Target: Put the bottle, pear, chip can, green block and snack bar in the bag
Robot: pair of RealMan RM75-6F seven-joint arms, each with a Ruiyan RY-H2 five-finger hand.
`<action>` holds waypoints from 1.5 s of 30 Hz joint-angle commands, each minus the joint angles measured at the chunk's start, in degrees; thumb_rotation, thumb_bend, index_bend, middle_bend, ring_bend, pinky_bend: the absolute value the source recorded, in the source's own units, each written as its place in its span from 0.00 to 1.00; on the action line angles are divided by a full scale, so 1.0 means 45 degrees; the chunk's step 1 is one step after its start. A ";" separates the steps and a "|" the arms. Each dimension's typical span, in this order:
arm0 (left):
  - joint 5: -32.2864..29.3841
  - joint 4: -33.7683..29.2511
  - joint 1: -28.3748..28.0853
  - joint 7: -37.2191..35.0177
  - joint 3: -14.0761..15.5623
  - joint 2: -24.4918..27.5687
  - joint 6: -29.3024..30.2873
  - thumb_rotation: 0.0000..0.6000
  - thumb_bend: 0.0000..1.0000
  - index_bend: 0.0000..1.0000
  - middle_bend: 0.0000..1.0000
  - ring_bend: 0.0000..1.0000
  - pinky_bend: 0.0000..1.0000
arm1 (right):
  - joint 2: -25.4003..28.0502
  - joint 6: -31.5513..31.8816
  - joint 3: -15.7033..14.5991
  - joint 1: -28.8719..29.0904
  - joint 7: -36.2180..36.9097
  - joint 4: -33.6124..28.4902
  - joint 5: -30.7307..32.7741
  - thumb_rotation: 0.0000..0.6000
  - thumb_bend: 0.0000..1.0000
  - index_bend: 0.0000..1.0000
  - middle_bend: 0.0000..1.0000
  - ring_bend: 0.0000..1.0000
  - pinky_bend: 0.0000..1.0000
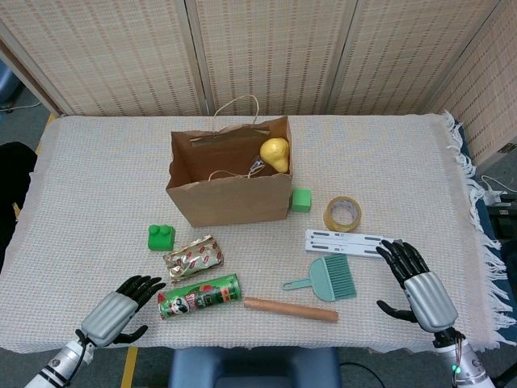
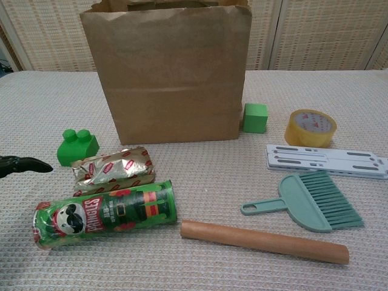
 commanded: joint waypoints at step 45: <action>-0.5015 0.0778 -0.0335 0.3773 -0.1416 -0.4180 -0.0175 1.00 0.55 0.52 0.57 0.55 0.67 | 0.0092 -0.0024 0.0085 0.0013 0.0293 -0.0093 0.0176 1.00 0.07 0.00 0.00 0.00 0.00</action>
